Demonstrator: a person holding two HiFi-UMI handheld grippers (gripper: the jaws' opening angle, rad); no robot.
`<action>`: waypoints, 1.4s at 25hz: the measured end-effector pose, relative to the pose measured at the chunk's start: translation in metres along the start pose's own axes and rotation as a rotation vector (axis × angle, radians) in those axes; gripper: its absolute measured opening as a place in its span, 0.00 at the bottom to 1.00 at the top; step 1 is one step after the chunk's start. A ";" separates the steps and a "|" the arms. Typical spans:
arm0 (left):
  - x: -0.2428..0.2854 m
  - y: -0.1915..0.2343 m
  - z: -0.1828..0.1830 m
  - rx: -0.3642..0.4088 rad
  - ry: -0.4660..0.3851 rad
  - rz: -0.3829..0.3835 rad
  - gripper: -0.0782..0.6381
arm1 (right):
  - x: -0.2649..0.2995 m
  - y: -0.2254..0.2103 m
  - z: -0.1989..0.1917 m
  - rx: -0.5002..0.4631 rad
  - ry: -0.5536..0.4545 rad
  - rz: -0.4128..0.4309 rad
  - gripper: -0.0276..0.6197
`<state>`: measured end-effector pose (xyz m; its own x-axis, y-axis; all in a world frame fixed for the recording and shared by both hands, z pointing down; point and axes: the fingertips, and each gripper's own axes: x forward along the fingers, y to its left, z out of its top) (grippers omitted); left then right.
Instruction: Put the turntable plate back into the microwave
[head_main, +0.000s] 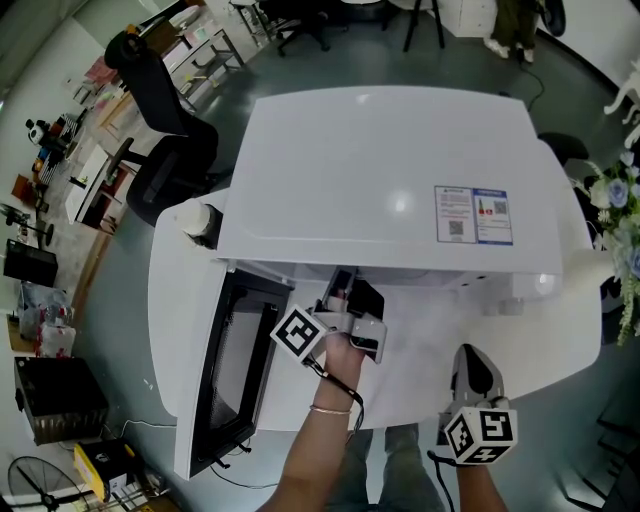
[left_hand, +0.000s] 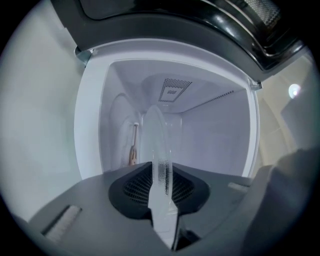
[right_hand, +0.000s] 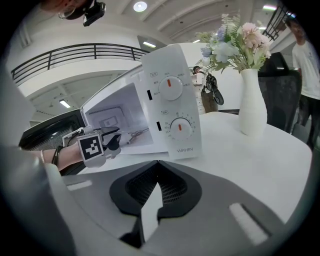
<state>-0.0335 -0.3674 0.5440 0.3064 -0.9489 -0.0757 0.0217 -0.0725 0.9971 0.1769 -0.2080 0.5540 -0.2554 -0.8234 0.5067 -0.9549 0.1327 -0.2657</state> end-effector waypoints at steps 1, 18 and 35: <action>0.001 0.000 0.000 -0.001 0.000 0.002 0.19 | 0.000 0.000 0.000 0.000 0.001 0.001 0.06; 0.011 0.002 0.001 0.073 0.002 0.050 0.18 | 0.001 -0.002 0.000 0.006 0.006 0.008 0.06; 0.014 0.008 0.001 0.220 0.052 0.251 0.18 | -0.004 -0.001 0.006 0.003 -0.010 0.026 0.06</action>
<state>-0.0305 -0.3813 0.5508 0.3249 -0.9289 0.1777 -0.2647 0.0910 0.9600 0.1798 -0.2080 0.5478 -0.2789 -0.8252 0.4913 -0.9474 0.1528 -0.2811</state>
